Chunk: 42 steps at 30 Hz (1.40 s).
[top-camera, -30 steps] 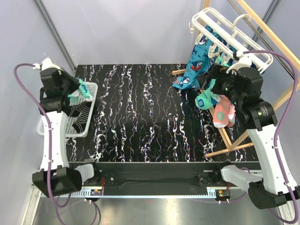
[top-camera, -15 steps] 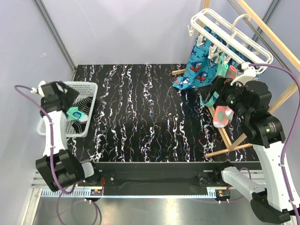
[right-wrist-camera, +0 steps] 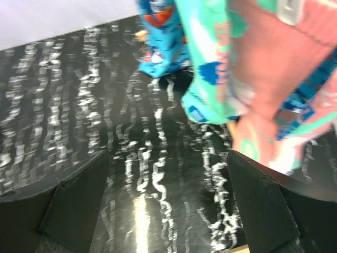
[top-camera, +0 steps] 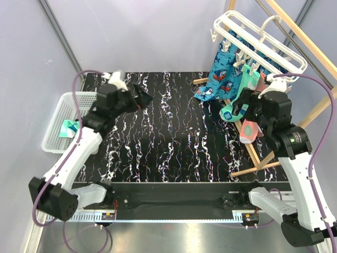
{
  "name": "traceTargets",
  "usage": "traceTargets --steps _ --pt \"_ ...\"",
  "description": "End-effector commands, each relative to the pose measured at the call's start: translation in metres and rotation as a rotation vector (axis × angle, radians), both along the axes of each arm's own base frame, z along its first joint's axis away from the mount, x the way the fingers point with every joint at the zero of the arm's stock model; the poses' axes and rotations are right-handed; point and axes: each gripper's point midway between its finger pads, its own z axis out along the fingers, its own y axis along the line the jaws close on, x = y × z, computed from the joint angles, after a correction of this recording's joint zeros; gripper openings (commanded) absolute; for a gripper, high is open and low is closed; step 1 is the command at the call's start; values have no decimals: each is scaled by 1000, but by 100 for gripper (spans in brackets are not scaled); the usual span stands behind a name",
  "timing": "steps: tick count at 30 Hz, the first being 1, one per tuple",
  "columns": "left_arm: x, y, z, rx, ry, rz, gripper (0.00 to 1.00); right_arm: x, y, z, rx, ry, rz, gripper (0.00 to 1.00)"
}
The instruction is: Remove the socks clipped to the hanger
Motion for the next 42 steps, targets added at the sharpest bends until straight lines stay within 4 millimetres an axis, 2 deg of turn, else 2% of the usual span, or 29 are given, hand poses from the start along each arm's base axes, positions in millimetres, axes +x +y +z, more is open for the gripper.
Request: traceTargets --steps 1,5,8,12,16,19,22,25,26,27,28,29,30,31,32,33,38,41,42 --pt "-10 -47 13 -5 -46 -194 99 15 -22 -5 -84 -25 -113 100" --pt "-39 -99 1 -75 -23 -393 99 35 -26 -24 -141 6 -146 100" --pt "-51 -113 -13 -36 18 -467 99 52 -18 -34 -145 19 -127 100" --pt "-58 -111 -8 -30 -5 -481 99 76 -14 -44 -164 -2 -128 100" --pt "-67 -107 10 -42 -66 -491 99 91 -20 -54 -219 9 -164 100" --pt "-70 -107 10 -53 -72 -495 97 97 -20 -60 -238 9 -165 100" --pt "-71 -109 4 -62 -46 -500 94 103 -11 -66 -240 -1 -116 90" --pt "-71 -111 0 -62 -34 -500 89 106 -11 -69 -242 17 -116 70" --pt "-71 -111 1 -63 -39 -492 84 107 -12 -65 -233 13 -132 58" --pt "-70 -113 1 -72 -39 -487 82 108 -11 -67 -231 24 -129 53" --pt "-75 -120 -5 -95 -18 -500 79 109 -8 -66 -225 29 -118 46" --pt "-75 -128 2 -119 -52 -518 77 108 -7 -59 -202 31 -123 39" --pt "-77 -135 2 -122 -52 -530 75 108 -6 -57 -193 40 -124 26" --pt "-82 -150 2 -114 -51 -566 74 108 -4 -53 -184 40 -119 20" --pt "-82 -156 3 -101 -62 -565 74 107 0 -48 -166 42 -99 13" --pt "-82 -163 5 -91 -74 -572 74 105 3 -38 -140 36 -91 0" --pt "-87 -211 24 -82 -188 -641 76 95 18 -16 -65 55 -26 0" --pt "-84 -238 33 -72 -240 -663 84 89 27 -6 -11 49 4 0" --pt "-80 -248 27 -59 -238 -667 85 85 29 0 8 37 14 0"
